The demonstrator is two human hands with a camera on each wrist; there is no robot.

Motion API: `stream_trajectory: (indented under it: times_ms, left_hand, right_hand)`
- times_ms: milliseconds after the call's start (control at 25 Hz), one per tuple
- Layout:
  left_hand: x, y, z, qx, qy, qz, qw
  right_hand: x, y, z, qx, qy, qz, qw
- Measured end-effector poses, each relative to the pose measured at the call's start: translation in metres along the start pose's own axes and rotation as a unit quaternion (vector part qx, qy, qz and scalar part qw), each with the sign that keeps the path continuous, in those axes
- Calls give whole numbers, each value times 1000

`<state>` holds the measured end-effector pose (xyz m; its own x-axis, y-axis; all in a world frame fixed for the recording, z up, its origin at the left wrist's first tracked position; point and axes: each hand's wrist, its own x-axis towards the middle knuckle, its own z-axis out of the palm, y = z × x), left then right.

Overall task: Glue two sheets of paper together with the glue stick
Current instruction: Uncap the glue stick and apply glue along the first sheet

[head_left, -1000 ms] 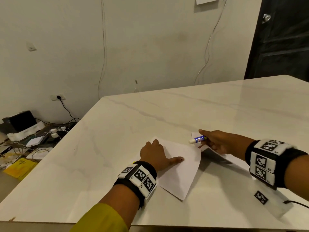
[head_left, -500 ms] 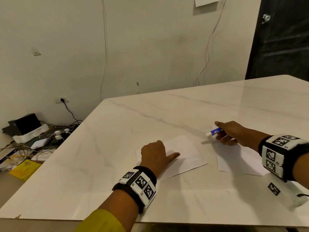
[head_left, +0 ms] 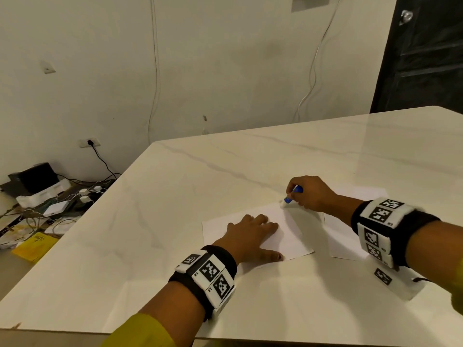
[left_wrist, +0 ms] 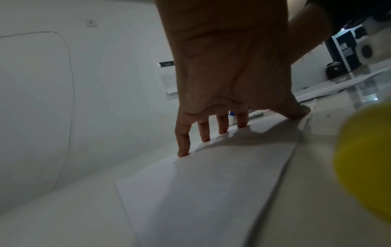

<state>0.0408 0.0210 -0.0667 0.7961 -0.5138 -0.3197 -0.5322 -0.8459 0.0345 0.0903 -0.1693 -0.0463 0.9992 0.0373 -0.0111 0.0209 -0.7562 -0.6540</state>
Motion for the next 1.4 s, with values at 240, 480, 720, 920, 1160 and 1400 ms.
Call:
stream_trajectory:
  times_ms: [240, 480, 720, 920, 1160, 1400]
  left_hand:
    - [6, -2, -4, -2, -2, 15, 1000]
    - [7, -3, -4, 4, 1, 19, 1000]
    - [6, -2, -3, 7, 2, 17, 1000]
    - [6, -2, -2, 7, 5, 16, 1000]
    - [6, -2, -2, 5, 6, 16, 1000]
    - [7, -2, -2, 9, 0, 14, 1000]
  right_hand:
    - [18, -12, 10, -105, -8, -32, 994]
    - [25, -13, 10, -155, -19, -19, 988]
    - [23, -17, 10, -168, -21, -15, 985]
    - [19, -17, 7, -161, -21, -7, 987]
    - [10, -19, 4, -170, -37, -2, 985]
    - [-10, -19, 1, -180, -57, -3, 982]
